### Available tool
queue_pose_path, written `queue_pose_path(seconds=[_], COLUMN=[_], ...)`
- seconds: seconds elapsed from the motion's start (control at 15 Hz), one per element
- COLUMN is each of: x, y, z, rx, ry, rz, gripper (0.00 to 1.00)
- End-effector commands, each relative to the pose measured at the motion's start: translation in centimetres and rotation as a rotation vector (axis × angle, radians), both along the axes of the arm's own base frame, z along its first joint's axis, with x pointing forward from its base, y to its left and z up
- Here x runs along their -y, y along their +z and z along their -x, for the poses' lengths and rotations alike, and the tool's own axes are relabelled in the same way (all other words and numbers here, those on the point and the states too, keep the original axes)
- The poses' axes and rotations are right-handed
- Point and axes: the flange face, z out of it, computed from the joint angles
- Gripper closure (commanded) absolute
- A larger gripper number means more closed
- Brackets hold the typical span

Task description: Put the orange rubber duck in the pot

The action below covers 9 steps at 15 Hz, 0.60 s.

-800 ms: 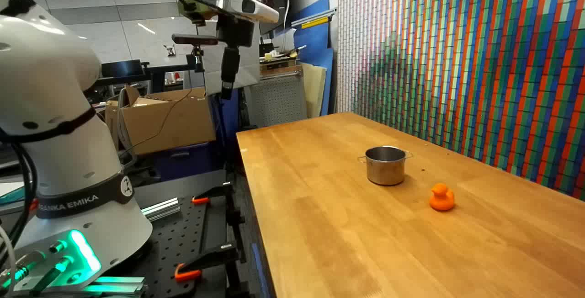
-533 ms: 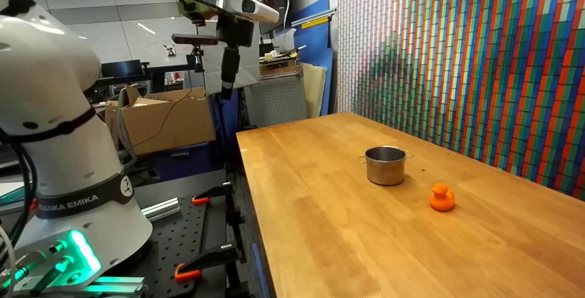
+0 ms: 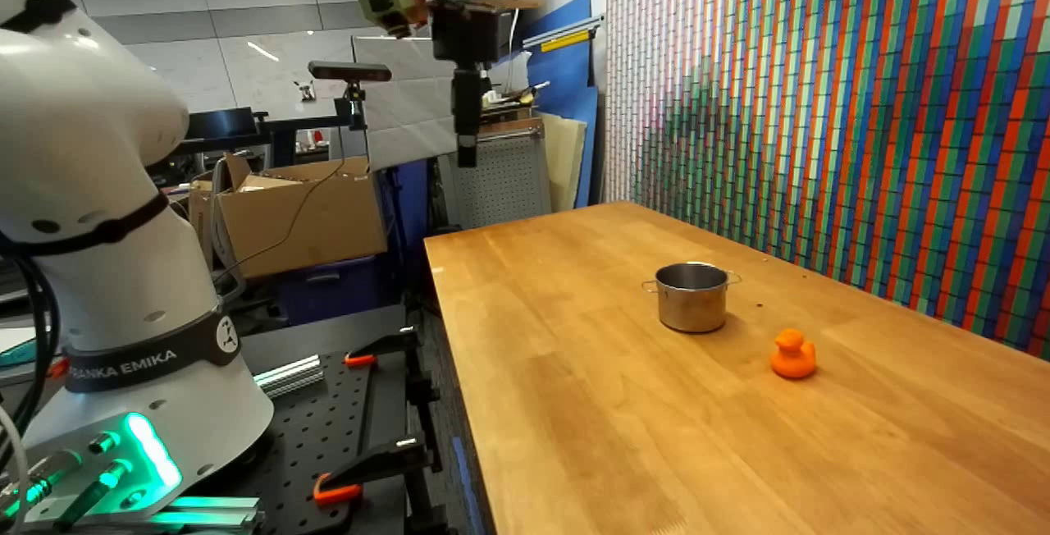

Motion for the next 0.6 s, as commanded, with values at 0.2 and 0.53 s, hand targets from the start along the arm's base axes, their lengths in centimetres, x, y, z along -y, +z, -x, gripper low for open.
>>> queue_pose_path(seconds=[0.2, 0.53], x=[8.3, 12.7], y=[-1.5, -6.4], z=[-13.0, -21.0], rx=[0.163, 0.177], ry=[-0.114, -0.085], rz=[0.033, 0.087], gripper=[0.00, 0.00])
